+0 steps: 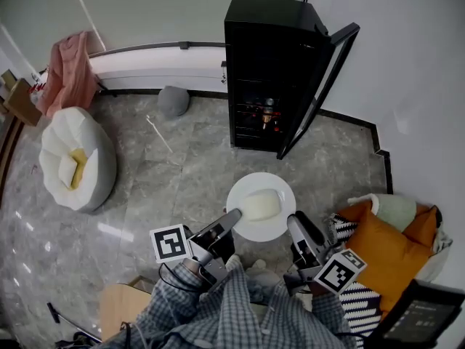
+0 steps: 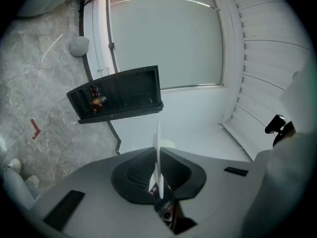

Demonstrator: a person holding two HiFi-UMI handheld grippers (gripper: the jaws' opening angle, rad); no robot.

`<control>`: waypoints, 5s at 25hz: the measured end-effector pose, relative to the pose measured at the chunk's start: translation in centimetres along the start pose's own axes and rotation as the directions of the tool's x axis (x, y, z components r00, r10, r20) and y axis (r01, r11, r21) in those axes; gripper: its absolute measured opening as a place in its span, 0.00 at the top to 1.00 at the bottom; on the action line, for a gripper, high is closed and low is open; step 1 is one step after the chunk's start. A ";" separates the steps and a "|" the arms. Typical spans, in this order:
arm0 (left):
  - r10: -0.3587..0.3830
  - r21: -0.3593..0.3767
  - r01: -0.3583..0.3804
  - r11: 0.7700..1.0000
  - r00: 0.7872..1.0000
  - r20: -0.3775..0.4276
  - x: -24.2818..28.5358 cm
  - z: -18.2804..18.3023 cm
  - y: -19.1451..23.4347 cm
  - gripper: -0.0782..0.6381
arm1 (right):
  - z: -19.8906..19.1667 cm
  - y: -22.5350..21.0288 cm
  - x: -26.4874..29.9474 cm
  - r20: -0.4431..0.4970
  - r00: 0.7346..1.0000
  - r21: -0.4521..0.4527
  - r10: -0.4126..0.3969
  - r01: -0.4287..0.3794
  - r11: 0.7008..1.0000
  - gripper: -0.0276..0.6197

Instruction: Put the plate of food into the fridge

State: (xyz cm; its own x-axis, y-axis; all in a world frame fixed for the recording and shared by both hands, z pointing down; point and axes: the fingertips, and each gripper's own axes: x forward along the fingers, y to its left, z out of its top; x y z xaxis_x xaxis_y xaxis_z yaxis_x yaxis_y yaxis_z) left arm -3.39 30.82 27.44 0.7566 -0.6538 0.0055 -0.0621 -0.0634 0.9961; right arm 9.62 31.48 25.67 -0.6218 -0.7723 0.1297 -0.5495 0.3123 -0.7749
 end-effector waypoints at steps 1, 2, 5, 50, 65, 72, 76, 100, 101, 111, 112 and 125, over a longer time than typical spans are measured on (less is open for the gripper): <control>-0.002 -0.003 0.002 1.000 1.000 -0.001 -0.2 0.1 0.0 0.86 | -0.2 0.0 0.2 -0.005 1.000 -0.006 -0.002 0.002 1.000 0.77; -0.004 -0.008 0.004 1.000 1.000 -0.001 -0.3 0.2 0.0 0.86 | -0.5 0.1 0.3 -0.009 1.000 -0.010 -0.002 0.002 1.000 0.77; -0.008 -0.010 0.008 1.000 1.000 -0.005 -1.0 0.6 0.2 0.86 | -1.3 0.4 0.6 -0.026 1.000 -0.015 0.002 -0.002 1.000 0.77; 0.008 -0.037 -0.004 0.999 0.993 0.116 12.8 9.8 1.9 0.86 | 10.4 -8.8 12.1 -0.113 0.993 -0.035 0.040 -0.044 0.998 0.85; 0.044 -0.041 -0.037 0.998 0.982 0.181 18.2 11.5 2.3 0.86 | 14.9 -12.6 14.8 -0.168 0.983 -0.034 0.073 -0.080 0.996 0.85; 0.052 -0.056 -0.043 0.998 0.983 0.176 18.3 12.2 2.5 0.86 | 14.9 -12.7 15.5 -0.153 0.987 -0.008 0.047 -0.049 0.999 0.85; 0.047 -0.033 -0.042 0.999 0.986 0.158 19.1 14.1 2.5 0.86 | 15.5 -13.0 17.1 -0.122 0.991 0.049 0.047 -0.041 0.998 0.85; 0.050 -0.097 -0.040 0.994 0.993 0.108 21.1 24.4 6.8 0.86 | 15.8 -14.8 27.6 -0.106 0.991 0.035 -0.082 0.086 0.996 0.86; 0.054 -0.095 -0.044 0.994 0.993 0.106 21.2 24.7 7.1 0.86 | 15.7 -15.0 27.9 -0.104 0.991 0.029 -0.090 0.093 0.995 0.86; 0.086 -0.088 -0.075 0.993 0.989 0.122 23.0 26.2 9.5 0.86 | 14.7 -17.8 28.9 -0.160 0.982 0.121 -0.100 0.120 0.985 0.85; 0.089 -0.089 -0.078 0.993 0.988 0.126 23.3 26.2 9.7 0.86 | 14.5 -18.1 29.0 -0.174 0.980 0.124 -0.098 0.121 0.985 0.85; 0.124 -0.135 -0.100 0.986 0.975 0.183 25.4 25.5 13.9 0.86 | 11.3 -21.4 30.0 -0.233 0.971 0.266 -0.053 0.116 0.957 0.85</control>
State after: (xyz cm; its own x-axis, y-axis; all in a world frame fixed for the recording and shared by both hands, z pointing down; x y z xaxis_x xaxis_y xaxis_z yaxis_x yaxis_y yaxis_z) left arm -1.62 -5.86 39.16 0.6111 -0.7834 0.1128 -0.0491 0.1048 0.9933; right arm 9.01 -4.60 39.15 -0.7045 -0.6377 0.3114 -0.4497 0.0617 -0.8911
